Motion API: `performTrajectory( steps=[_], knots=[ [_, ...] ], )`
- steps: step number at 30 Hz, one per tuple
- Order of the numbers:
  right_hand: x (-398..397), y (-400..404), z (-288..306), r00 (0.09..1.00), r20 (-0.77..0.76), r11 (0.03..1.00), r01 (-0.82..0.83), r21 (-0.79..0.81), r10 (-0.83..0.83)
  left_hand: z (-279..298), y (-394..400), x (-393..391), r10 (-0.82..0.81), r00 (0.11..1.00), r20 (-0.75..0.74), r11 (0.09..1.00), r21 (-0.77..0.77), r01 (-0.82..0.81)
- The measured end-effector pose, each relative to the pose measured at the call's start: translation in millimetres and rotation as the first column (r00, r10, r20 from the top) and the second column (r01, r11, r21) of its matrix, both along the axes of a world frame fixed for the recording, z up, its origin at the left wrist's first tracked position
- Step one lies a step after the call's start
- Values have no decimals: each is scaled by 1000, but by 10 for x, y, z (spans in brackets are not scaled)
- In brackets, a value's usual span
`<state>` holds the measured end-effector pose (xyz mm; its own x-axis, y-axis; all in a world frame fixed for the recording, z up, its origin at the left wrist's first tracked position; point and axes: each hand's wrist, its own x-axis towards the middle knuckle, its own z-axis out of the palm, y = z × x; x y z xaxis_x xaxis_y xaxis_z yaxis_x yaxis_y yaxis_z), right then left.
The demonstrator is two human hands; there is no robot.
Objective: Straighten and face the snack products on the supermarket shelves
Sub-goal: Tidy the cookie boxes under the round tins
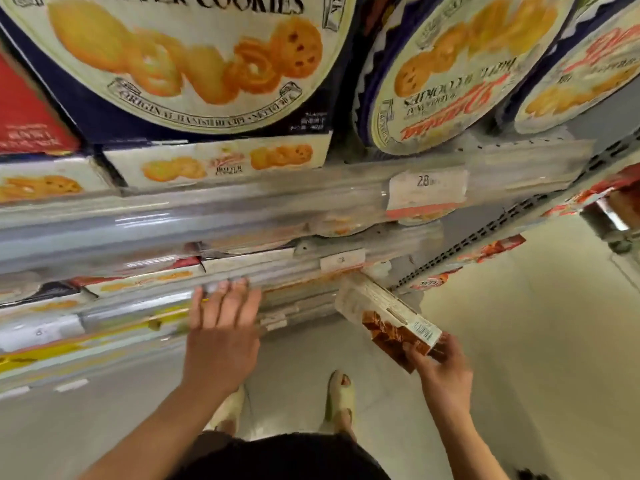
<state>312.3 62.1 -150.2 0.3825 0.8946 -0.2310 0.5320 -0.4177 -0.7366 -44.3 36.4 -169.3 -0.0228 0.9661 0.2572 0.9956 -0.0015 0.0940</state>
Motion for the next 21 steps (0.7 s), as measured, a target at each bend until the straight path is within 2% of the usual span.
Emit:
performTrajectory(
  steps=[3, 9, 13, 16, 19, 21],
  knots=[
    [321, 395, -141, 994, -43, 993, -102, -60, 100, -74, 6, 163, 83, 997, -1, 996, 21, -83],
    [979, 1005, -171, 932, -46, 930, -361, -68, 359, -73, 116, 549, 292, 936, 198, 946, 86, -314],
    [1209, 1203, -31, 889, -42, 888, -457, -55, 455, 39, 219, 842, 413, 854, 315, 885, 83, -458],
    [1255, 1290, -6, 873, -73, 874, -485, -26, 482, 146, 354, 1163, 499, 748, 438, 811, 68, -581],
    [1290, 1279, -86, 861, -85, 863, -505, -28, 501, 173, 506, 1587, 475, 677, 563, 841, -62, -538],
    [1302, 1275, -122, 857, -90, 861, -509, -2, 507, 148, 622, 1882, 494, 525, 693, 854, -275, -441]
  ],
)
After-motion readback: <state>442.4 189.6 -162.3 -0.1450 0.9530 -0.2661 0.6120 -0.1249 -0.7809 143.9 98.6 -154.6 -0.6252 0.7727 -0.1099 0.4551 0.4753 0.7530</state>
